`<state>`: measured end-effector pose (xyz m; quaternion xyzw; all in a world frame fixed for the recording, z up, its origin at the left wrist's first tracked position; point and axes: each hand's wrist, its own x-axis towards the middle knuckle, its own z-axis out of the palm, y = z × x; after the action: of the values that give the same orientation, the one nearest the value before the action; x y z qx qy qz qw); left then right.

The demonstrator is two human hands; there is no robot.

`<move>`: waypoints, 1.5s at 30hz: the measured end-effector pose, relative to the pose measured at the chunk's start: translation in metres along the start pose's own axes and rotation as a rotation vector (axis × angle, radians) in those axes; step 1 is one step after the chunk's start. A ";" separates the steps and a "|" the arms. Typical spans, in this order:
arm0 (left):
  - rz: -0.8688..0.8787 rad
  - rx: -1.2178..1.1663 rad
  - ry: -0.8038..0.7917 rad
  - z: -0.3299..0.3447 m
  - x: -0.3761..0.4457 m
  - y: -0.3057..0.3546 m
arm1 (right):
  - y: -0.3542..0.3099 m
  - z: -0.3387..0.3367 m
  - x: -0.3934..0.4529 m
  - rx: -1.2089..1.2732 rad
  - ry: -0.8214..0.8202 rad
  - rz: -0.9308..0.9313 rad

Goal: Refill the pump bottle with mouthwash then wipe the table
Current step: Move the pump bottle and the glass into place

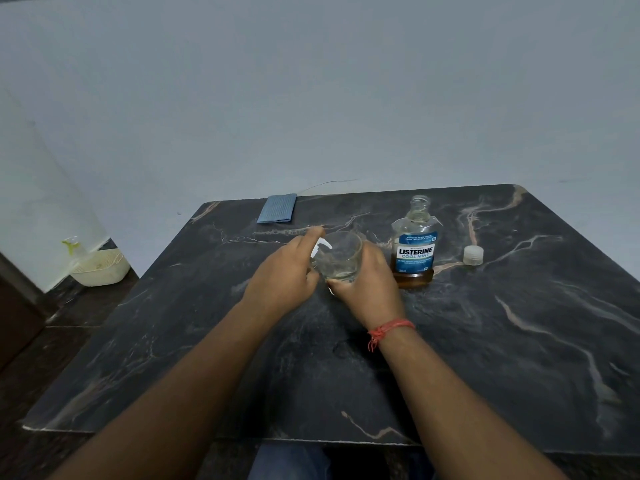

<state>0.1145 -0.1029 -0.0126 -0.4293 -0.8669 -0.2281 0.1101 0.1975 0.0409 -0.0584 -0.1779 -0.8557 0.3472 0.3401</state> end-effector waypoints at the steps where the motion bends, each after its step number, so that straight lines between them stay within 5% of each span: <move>1: -0.004 -0.002 0.002 0.000 0.000 0.000 | 0.001 0.000 0.000 -0.008 0.008 -0.007; 34: 0.065 0.006 0.047 0.005 0.001 0.002 | 0.001 0.001 -0.007 0.014 0.036 0.030; 45: -0.153 -0.427 0.282 0.013 -0.005 -0.010 | 0.004 0.002 -0.005 -0.001 0.033 0.053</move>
<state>0.1094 -0.1051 -0.0292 -0.3402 -0.8052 -0.4709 0.1190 0.1999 0.0402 -0.0648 -0.2063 -0.8450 0.3529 0.3448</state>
